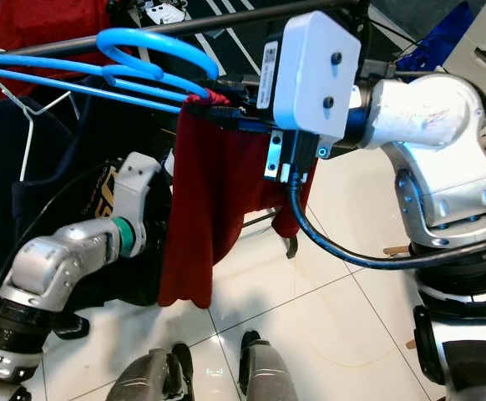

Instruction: Hang hanger

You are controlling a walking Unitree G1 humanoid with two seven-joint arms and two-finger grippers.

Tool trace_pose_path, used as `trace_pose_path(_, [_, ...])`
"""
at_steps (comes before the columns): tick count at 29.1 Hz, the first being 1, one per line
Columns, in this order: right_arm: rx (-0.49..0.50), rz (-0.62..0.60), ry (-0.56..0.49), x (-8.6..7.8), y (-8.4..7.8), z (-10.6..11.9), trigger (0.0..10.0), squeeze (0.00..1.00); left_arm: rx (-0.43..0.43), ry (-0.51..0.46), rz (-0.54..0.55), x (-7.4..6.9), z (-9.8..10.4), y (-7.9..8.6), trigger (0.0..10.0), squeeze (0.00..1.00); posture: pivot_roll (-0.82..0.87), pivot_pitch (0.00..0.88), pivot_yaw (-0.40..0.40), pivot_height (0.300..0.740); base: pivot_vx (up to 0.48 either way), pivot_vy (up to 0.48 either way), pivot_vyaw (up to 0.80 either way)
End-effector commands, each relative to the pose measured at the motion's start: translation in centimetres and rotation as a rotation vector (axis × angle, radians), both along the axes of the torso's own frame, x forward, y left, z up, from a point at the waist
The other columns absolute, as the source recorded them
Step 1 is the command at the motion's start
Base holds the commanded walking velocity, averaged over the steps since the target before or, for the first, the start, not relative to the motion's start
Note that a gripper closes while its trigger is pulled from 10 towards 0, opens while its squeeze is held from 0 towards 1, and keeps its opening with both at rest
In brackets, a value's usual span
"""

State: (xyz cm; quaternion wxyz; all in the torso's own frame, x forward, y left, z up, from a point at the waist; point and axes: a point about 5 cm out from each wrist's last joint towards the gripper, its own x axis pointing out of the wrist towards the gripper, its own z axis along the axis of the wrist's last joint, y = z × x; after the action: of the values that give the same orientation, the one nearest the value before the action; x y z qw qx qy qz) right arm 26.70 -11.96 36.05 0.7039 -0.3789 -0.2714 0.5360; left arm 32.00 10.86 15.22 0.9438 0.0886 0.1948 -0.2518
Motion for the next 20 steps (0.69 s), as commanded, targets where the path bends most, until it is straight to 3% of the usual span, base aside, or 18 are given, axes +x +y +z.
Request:
trace_pose_path(1, [0.024,0.028,-0.054,-0.8,0.2,1.1,10.0,0.0,0.051,-0.004,0.025,0.0,-0.7,0.3,0.0,0.0,-0.19,0.133,0.083,0.74,0.0,0.0,0.0])
trace_pose_path(2, [0.024,0.024,-0.052,-0.7,0.2,1.1,10.0,0.0,0.065,-0.056,0.075,0.6,0.0,0.7,0.0,0.0,-0.18,0.133,0.084,0.74,0.0,0.0,0.0])
trace_pose_path(5, [0.024,0.021,-0.051,-0.7,0.2,1.1,10.0,0.0,0.071,-0.09,0.109,0.9,0.5,0.9,0.0,0.0,-0.18,0.133,0.084,0.74,0.0,0.0,0.0])
trace_pose_path(8, [0.024,0.006,-0.046,-0.6,0.0,1.0,10.0,0.0,0.083,-0.248,0.22,1.9,3.1,2.3,0.0,0.0,-0.18,0.133,0.087,0.74,0.0,0.0,0.0])
trace_pose_path(9, [0.024,0.006,-0.046,-0.6,0.0,1.0,10.0,0.0,0.083,-0.248,0.22,1.9,3.1,2.3,0.0,0.0,-0.18,0.133,0.087,0.74,0.0,0.0,0.0])
trace_pose_path(12, [0.015,-0.018,-0.037,-0.4,-0.3,0.7,10.0,0.0,0.074,-0.409,0.299,2.0,5.7,3.7,0.0,0.0,-0.18,0.135,0.087,0.74,0.0,0.0,0.0])
trace_pose_path(16, [0.012,-0.024,-0.034,-0.4,-0.5,0.6,10.0,0.0,0.07,-0.439,0.322,2.0,6.3,4.1,0.0,0.0,-0.18,0.135,0.087,0.74,0.0,0.0,0.0])
trace_pose_path(20, [-0.005,-0.059,-0.027,-0.2,-1.3,0.1,10.0,0.0,0.071,-0.521,0.36,1.6,7.7,5.7,0.0,0.0,-0.17,0.137,0.087,0.74,0.0,0.0,0.0])
